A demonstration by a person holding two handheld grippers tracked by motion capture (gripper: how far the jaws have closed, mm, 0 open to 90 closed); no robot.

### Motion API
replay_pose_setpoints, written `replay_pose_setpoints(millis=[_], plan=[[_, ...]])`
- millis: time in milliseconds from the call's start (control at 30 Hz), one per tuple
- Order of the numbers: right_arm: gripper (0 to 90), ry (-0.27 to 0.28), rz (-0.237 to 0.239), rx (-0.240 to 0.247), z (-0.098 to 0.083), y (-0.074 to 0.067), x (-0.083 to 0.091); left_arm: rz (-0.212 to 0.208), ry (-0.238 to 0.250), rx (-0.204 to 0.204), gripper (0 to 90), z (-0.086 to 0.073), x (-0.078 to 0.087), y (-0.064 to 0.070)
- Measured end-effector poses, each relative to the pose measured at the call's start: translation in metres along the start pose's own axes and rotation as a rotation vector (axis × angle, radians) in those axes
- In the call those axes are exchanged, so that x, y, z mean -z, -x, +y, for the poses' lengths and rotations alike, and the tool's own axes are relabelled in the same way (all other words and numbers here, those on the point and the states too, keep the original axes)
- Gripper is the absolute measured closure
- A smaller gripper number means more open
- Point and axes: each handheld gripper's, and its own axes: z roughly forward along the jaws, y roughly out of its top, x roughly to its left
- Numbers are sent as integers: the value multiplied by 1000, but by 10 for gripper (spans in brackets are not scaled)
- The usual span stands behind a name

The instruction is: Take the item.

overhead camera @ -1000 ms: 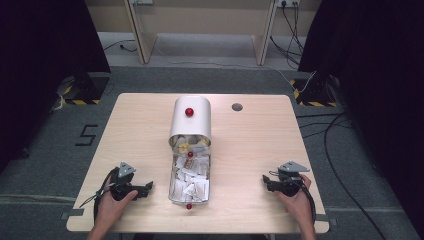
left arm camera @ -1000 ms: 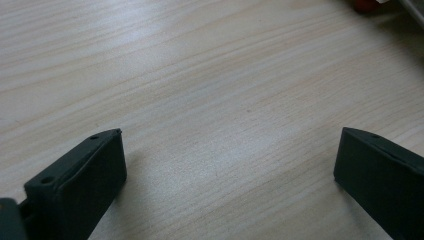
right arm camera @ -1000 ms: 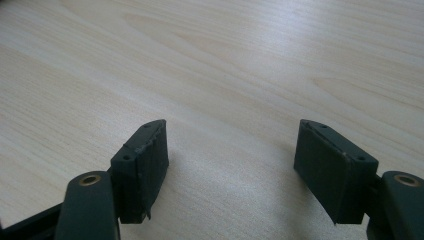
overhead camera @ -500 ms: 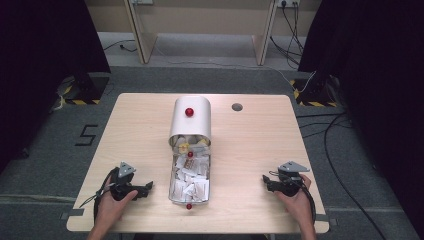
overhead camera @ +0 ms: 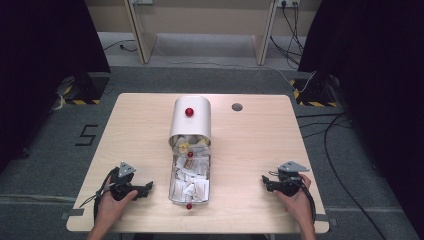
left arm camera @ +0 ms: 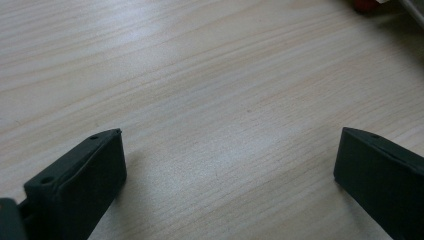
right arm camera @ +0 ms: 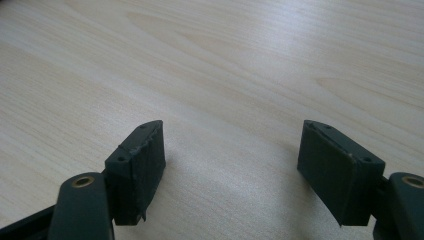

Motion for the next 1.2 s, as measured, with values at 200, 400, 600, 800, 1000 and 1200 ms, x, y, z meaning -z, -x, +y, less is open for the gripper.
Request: replay_pose_setpoints(millis=[200,400,600,800,1000,1200], plan=[[289,16,8,-21,0,2,1,0,0,1,0,0,0,0],[308,65,9,-27,4,1,8,0,0,0,0,0,0,0],[327,99,18,-6,12,-6,15,0,0,0,0,0,0,0],[333,142,47,13,21,-16,23,0,0,0,0,0,0,0],[335,169,79,38,30,-30,28,0,0,0,0,0,0,0],[335,170,112,72,36,-44,30,0,0,0,0,0,0,0]])
